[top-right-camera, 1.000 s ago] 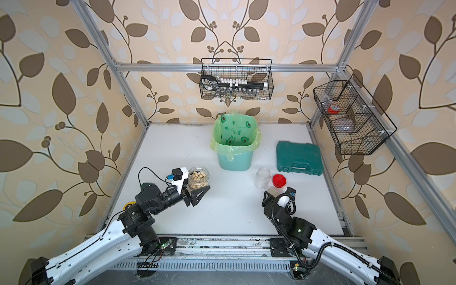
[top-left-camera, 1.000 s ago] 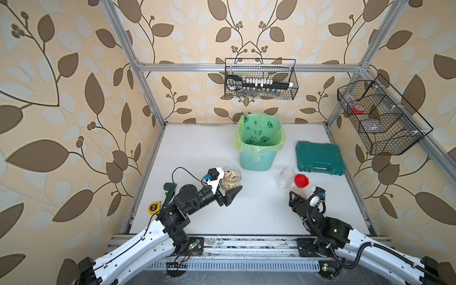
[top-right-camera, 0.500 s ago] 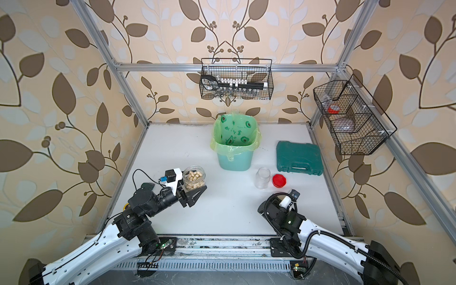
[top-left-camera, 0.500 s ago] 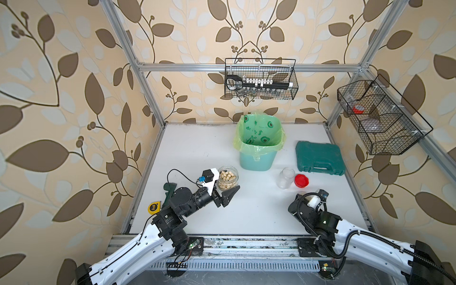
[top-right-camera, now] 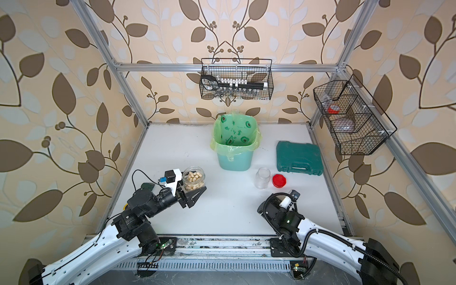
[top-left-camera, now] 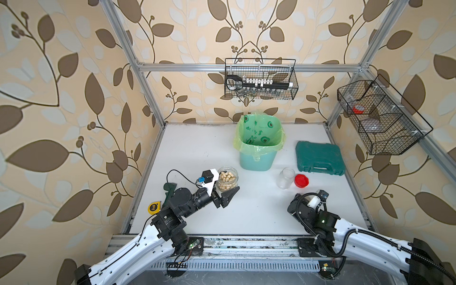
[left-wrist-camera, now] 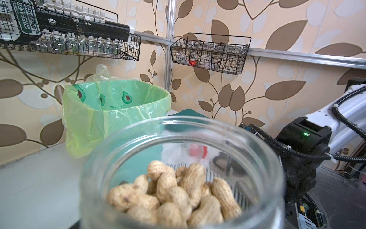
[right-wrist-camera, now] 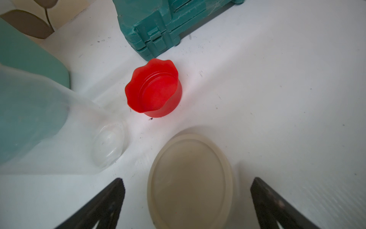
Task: Empty moldy peanuts from jars
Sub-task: Place the lid at the center of the board.
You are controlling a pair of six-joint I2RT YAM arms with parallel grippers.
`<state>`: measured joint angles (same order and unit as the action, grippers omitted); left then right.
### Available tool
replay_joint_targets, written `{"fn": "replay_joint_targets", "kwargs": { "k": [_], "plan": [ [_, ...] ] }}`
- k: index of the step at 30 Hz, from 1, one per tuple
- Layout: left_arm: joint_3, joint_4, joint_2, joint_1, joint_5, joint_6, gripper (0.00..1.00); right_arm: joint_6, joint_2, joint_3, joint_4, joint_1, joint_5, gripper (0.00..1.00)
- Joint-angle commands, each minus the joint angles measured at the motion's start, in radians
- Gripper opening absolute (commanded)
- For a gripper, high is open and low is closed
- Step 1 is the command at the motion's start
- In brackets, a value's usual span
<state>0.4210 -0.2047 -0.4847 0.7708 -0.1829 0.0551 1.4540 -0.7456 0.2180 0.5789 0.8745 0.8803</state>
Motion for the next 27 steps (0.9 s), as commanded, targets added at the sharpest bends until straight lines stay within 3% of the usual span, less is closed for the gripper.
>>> {"fn": "replay_joint_targets", "kwargs": {
  "k": [1, 9, 12, 27],
  "plan": [
    [0.016, -0.082, 0.001, -0.007, -0.022, 0.003, 0.0, -0.015, 0.033, 0.026, 0.015, -0.003, 0.002, 0.99],
    [0.024, -0.093, -0.061, -0.007, -0.025, -0.004, 0.0, -0.181, 0.31, 0.065, 0.099, -0.006, 0.005, 0.99],
    [0.023, -0.099, -0.077, -0.006, -0.021, -0.005, 0.0, -0.264, 0.364, 0.081, 0.08, -0.024, -0.045, 1.0],
    [0.004, -0.141, -0.12, -0.007, -0.027, -0.003, 0.0, -0.636, 0.347, 0.314, -0.011, -0.046, -0.234, 0.99]
  ]
}}
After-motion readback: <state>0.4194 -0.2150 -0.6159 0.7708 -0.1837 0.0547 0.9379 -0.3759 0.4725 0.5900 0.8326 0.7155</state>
